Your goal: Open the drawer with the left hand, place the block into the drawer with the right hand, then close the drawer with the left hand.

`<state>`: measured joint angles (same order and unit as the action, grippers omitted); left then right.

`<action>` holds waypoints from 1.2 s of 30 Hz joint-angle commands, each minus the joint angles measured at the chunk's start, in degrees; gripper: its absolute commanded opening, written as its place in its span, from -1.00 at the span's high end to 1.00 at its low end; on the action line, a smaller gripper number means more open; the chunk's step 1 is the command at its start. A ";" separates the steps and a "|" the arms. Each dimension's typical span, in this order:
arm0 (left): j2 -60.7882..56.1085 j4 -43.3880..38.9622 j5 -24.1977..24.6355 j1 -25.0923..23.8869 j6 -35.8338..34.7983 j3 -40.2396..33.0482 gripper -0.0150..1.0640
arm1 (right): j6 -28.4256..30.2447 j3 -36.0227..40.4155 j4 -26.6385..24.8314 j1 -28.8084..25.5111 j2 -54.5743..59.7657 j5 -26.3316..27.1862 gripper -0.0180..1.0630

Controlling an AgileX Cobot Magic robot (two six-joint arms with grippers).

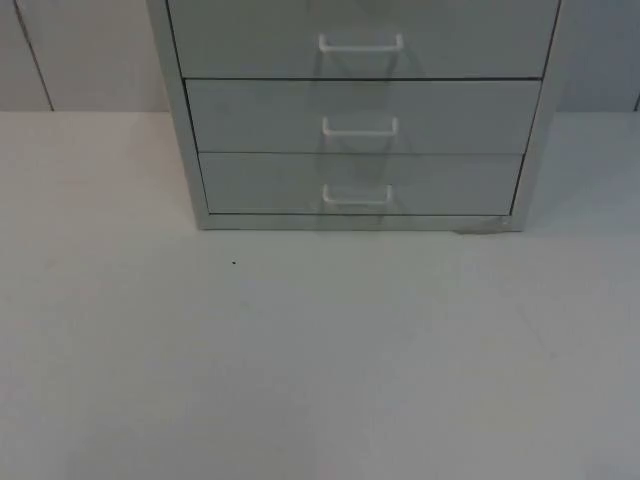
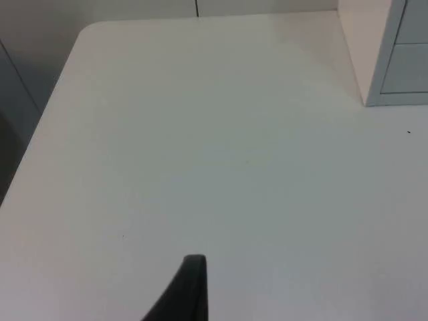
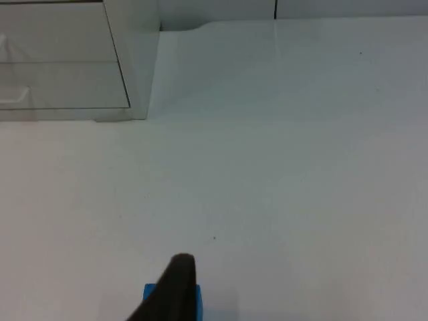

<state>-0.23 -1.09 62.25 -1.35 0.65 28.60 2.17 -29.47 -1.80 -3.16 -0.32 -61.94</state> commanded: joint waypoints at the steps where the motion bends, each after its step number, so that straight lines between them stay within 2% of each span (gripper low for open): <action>1: 0.23 1.09 -0.65 -0.07 0.36 -0.25 -0.97 | 0.26 -0.82 -0.03 -0.27 0.32 0.72 -0.99; 4: 0.39 2.45 -0.65 -0.07 1.05 0.75 -0.97 | 0.26 -2.06 -0.03 -0.27 1.64 0.86 -0.99; 10: 7.74 3.01 -0.76 -0.07 0.93 5.02 -0.97 | 0.40 -6.61 -0.03 -0.27 10.62 4.03 -0.98; 15: 15.14 3.25 -3.08 -0.07 0.81 7.24 -0.97 | 1.47 -11.38 -0.03 -0.27 20.31 8.60 -0.98; 18: 23.17 4.26 -6.55 -0.07 0.67 8.94 -0.97 | 1.71 -13.49 -0.03 -0.27 29.14 11.20 -0.98; 29: 41.33 4.54 -13.28 -0.07 0.67 11.21 -0.97 | 1.71 -14.32 -0.03 -0.27 49.36 14.35 -0.98; 36: 50.77 4.43 -15.14 -0.07 1.29 11.21 -0.97 | 1.71 -14.32 -0.26 -0.27 57.49 14.70 -0.98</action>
<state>47.98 2.83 48.05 -1.35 1.55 39.46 3.27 -43.30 -1.91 -3.16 55.55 -48.01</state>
